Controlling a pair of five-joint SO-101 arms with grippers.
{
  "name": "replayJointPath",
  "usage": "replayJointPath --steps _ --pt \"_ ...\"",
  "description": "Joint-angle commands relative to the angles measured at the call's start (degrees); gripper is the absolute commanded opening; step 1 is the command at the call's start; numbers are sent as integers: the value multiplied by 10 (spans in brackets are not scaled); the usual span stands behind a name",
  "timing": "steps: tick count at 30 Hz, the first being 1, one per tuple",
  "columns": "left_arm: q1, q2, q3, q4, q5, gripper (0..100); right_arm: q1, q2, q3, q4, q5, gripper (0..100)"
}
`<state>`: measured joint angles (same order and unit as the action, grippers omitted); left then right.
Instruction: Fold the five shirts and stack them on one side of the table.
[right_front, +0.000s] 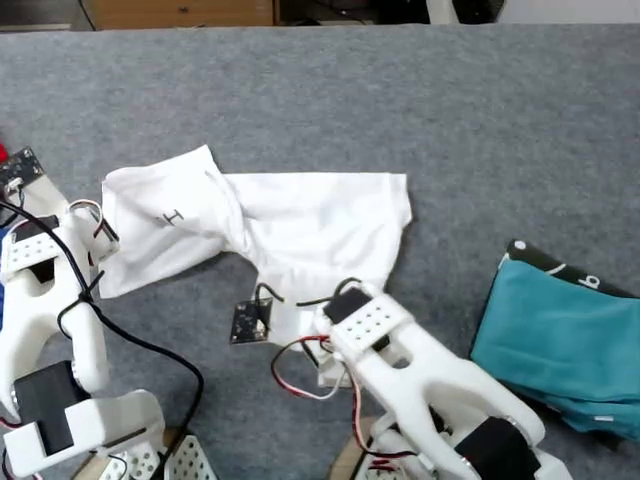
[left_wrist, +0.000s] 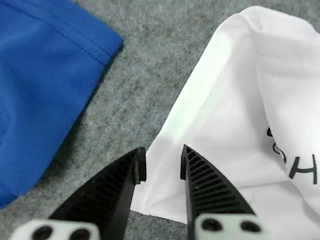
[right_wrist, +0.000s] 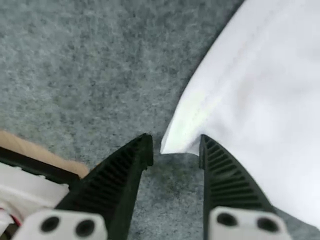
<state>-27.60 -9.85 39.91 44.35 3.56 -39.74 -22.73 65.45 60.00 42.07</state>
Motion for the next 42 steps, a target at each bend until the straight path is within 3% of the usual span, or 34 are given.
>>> replayJointPath --steps 1,7,16,25,30,34,38,42 --pt "0 -1 0 -10 5 132 -7 28 10 -22 0 180" --pt "0 -1 0 -10 5 132 -3 31 10 -23 -1 90" --pt "0 -1 1 -9 4 132 89 32 3 -29 -1 6" --pt "-6 -7 -15 17 5 133 94 29 -53 -30 -1 5" --pt "6 0 -158 146 55 165 106 32 -102 -68 -1 5" --pt "79 29 -322 240 66 229 127 32 -81 -137 -1 5" --pt "168 139 -481 310 67 212 132 31 -54 -165 -3 5" --pt "207 290 -636 379 65 214 133 26 -33 -193 -35 5"
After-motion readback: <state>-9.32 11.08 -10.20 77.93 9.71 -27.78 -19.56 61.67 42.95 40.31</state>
